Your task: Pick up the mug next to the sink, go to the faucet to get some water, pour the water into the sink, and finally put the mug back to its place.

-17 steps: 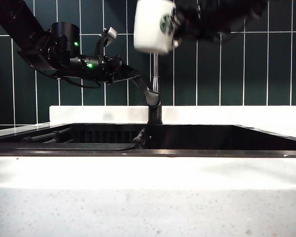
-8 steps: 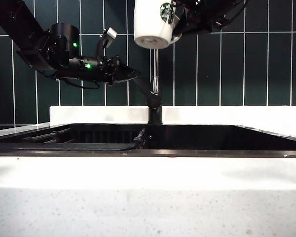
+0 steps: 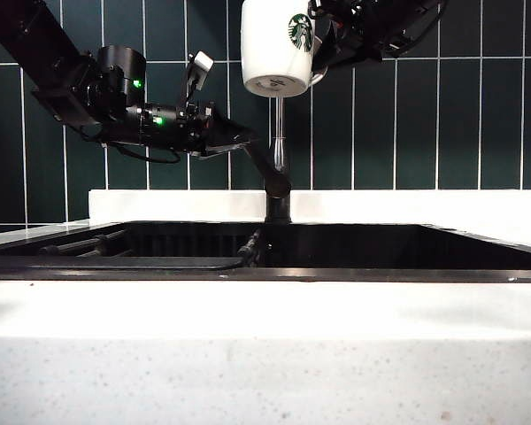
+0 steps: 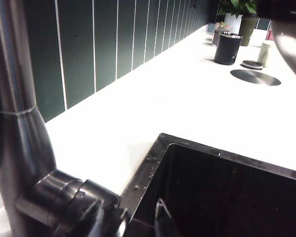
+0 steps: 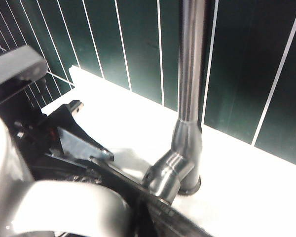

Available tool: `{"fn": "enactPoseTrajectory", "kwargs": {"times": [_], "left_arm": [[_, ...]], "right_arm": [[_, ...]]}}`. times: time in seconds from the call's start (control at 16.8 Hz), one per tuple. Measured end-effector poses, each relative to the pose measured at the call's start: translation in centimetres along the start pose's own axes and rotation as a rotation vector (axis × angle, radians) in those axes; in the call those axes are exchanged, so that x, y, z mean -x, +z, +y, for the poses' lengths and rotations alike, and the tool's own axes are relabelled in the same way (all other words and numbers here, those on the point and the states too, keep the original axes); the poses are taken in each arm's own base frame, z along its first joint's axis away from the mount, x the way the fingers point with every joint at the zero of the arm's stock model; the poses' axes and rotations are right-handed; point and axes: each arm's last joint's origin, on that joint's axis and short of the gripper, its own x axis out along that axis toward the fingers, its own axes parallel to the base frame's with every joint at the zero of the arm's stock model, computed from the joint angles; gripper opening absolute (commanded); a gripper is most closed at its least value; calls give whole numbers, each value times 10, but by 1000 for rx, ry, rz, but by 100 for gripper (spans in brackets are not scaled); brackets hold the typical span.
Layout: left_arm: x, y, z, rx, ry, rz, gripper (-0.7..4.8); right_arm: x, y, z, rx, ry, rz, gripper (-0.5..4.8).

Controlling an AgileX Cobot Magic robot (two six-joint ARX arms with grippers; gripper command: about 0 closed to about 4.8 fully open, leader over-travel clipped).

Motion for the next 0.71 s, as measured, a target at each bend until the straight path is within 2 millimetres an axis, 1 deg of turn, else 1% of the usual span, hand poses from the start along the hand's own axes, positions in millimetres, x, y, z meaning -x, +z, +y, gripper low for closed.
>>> {"fn": "enactPoseTrajectory", "kwargs": {"times": [0.24, 0.48, 0.71], "left_arm": [[-1, 0, 0, -30, 13, 4, 130], [-3, -1, 1, -77, 109, 21, 129], [-3, -1, 1, -82, 113, 22, 129]], "right_arm": [[0, -5, 0, -7, 13, 50, -1], [0, -8, 1, 25, 15, 76, -1], [0, -8, 1, 29, 14, 77, -1]]}}
